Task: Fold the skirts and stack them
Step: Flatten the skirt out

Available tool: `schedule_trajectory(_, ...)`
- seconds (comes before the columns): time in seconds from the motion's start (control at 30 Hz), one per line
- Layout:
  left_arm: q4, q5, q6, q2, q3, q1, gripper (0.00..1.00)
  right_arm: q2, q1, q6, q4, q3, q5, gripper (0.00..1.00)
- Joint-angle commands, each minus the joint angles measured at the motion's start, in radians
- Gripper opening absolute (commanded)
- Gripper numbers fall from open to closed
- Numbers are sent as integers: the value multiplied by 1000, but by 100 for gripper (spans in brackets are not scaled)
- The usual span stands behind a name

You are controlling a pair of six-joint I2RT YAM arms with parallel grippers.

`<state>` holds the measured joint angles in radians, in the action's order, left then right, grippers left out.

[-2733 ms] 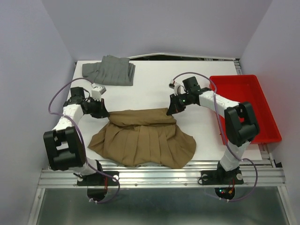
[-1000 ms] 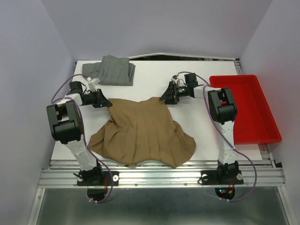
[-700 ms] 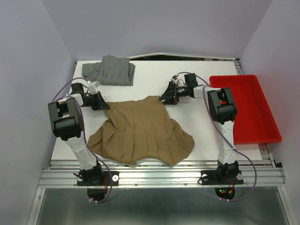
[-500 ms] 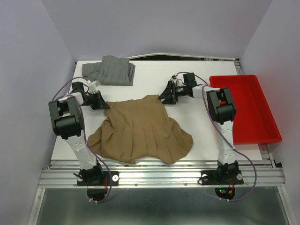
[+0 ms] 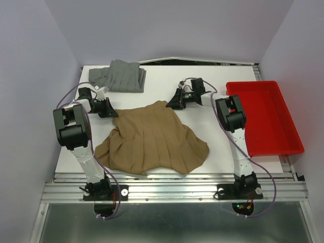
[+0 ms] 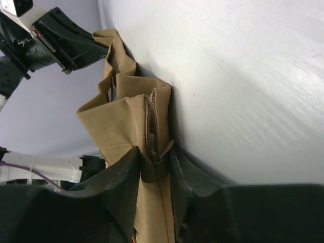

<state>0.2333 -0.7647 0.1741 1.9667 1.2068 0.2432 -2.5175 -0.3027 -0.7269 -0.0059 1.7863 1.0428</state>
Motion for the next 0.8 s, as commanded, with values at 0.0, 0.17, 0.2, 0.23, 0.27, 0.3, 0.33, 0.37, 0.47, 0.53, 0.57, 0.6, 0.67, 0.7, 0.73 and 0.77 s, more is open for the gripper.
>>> schedule_trajectory(0.0, 8, 34, 18, -3, 27, -1, 0, -57, -10, 52, -8, -1, -155, 29)
schedule_trajectory(0.17, 12, 51, 4, -44, 25, 21, 0, 69, 23, 73, 84, -80, -185, 1)
schedule_trajectory(0.2, 6, 54, -5, -54, 22, 34, 0, 94, 24, 84, 101, -97, -196, 1)
schedule_trajectory(0.23, 5, 56, -7, -64, 20, 41, 0, 118, 36, 93, 110, -114, -204, 1)
schedule_trajectory(0.27, 4, 50, -8, -84, 20, 45, 0, 176, 48, 102, 125, -161, -210, 1)
schedule_trajectory(0.3, 6, 42, -5, -95, 22, 50, 0, 207, 48, 106, 145, -186, -220, 1)
schedule_trajectory(0.33, 6, 21, 2, -110, 22, 50, 0, 235, 59, 113, 177, -208, -225, 1)
schedule_trajectory(0.37, 3, -2, 7, -142, 20, 50, 0, 281, 68, 133, 181, -226, -224, 1)
schedule_trajectory(0.47, -6, -65, 25, -224, 52, 39, 0, 354, 77, 194, 181, -229, -210, 1)
schedule_trajectory(0.53, -25, -94, 30, -270, 89, 31, 0, 437, 77, 230, 181, -225, -225, 1)
schedule_trajectory(0.57, -31, -119, 34, -320, 100, 21, 0, 463, 86, 259, 181, -222, -228, 1)
schedule_trajectory(0.6, -43, -130, 30, -344, 117, 16, 0, 489, 97, 271, 179, -217, -240, 1)
schedule_trajectory(0.67, -119, -156, -17, -428, 120, 8, 0, 563, 111, 290, 178, -193, -250, 1)
schedule_trajectory(0.7, -159, -159, -39, -454, 117, 8, 0, 580, 120, 288, 175, -179, -254, 1)
schedule_trajectory(0.73, -233, -166, -60, -482, 114, 7, 0, 609, 141, 290, 159, -139, -257, 1)
schedule_trajectory(0.77, -280, -165, -82, -526, 115, 4, 0, 623, 152, 297, 150, -119, -262, 1)
